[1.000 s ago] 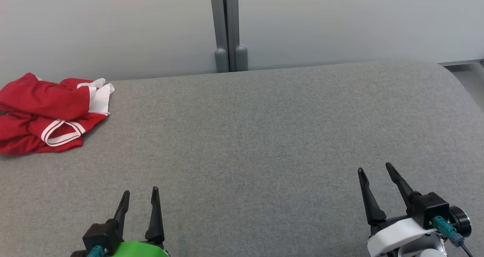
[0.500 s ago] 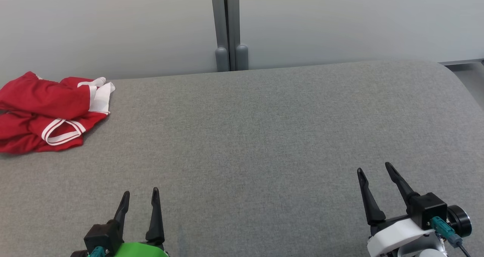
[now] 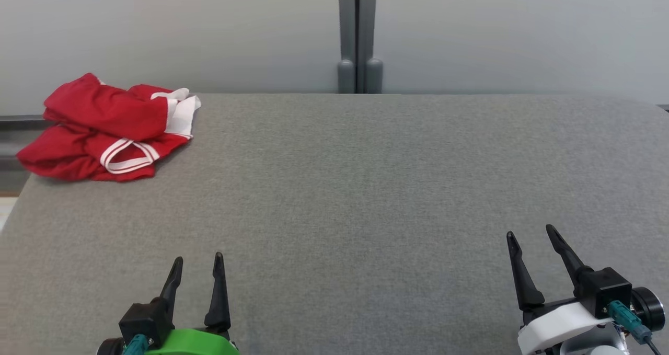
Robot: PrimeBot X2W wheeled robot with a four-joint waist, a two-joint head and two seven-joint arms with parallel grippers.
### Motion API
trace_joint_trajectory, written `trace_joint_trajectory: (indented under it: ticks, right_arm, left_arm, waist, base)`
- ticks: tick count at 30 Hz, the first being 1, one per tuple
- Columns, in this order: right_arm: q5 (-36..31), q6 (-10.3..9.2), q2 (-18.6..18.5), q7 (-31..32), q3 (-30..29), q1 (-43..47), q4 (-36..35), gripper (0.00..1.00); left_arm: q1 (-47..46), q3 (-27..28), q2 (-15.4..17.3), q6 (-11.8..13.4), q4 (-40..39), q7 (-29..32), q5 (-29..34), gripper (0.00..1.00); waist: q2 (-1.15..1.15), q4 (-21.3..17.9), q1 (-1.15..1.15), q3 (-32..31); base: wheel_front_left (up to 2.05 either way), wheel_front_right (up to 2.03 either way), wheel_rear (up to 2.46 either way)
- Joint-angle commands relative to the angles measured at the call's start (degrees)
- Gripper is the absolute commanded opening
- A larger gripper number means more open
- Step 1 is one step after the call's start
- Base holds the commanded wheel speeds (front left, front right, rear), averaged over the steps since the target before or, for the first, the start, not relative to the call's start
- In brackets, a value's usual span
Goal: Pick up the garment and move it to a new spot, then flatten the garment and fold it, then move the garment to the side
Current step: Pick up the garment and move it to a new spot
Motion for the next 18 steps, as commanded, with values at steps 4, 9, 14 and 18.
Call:
trace_joint_trajectory:
  ticks: [4,9,14,18]
  right_arm:
    - [0.55,-0.03,-0.20,-0.28,0.25,0.03,-0.25,1.00]
    - [1.18,-0.03,-0.21,-0.28,1.51,-0.39,0.04,1.00]
    - [1.51,-0.03,-0.24,-0.28,2.37,-0.58,0.39,1.00]
    - [1.71,-0.03,-0.23,-0.28,2.75,-0.76,0.58,1.00]
  left_arm:
    - [-0.30,1.03,0.37,0.14,-0.61,0.01,0.94,1.00]
    - [0.61,2.79,0.35,0.12,-1.05,0.02,1.15,1.00]
    - [1.25,4.24,0.34,0.06,-1.65,0.02,1.38,1.00]
    - [1.25,4.77,0.34,-0.27,-1.82,0.02,1.64,1.00]
  waist:
    - [0.00,10.34,0.00,0.36]
    - [0.00,16.08,0.00,0.35]
    - [0.00,19.22,0.00,0.23]
    - [0.00,20.17,0.00,0.10]
  base:
    - [0.00,0.00,0.00]
    - [0.00,0.00,0.00]
    - [0.00,0.00,0.00]
    - [0.00,0.00,0.00]
